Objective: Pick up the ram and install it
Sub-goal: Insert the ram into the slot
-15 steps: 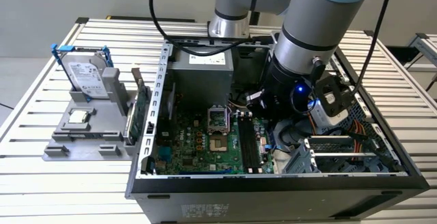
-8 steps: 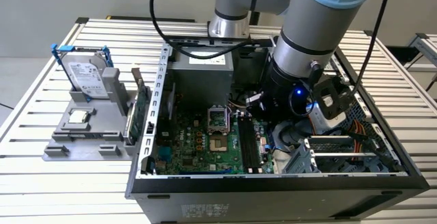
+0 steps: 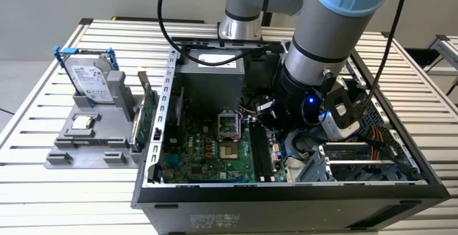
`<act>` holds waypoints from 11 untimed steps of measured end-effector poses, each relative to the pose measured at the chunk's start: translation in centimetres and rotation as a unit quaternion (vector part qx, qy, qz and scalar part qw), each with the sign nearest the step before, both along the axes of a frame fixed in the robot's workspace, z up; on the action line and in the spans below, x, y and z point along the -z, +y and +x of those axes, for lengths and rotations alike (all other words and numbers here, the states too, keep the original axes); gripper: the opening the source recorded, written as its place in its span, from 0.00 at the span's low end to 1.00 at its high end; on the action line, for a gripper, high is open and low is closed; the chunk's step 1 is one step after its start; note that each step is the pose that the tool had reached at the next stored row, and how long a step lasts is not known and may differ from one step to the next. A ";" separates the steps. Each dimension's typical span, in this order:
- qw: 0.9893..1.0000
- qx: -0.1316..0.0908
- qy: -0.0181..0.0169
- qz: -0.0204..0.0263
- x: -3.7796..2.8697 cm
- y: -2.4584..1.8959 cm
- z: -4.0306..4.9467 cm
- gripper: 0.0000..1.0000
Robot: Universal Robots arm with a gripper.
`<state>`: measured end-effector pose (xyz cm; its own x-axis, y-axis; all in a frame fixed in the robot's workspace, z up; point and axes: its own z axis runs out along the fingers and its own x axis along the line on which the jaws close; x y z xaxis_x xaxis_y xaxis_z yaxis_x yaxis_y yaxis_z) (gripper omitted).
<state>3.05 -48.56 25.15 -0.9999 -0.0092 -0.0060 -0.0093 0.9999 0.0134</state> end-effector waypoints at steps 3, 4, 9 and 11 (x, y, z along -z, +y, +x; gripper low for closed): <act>1.000 0.000 0.000 0.000 0.01 0.00 0.00 0.00; 1.000 0.000 0.000 0.000 0.01 0.00 0.00 0.00; 1.000 0.000 0.000 0.000 0.13 0.01 -0.01 0.00; 1.000 -0.001 0.000 0.000 0.25 0.00 -0.07 0.00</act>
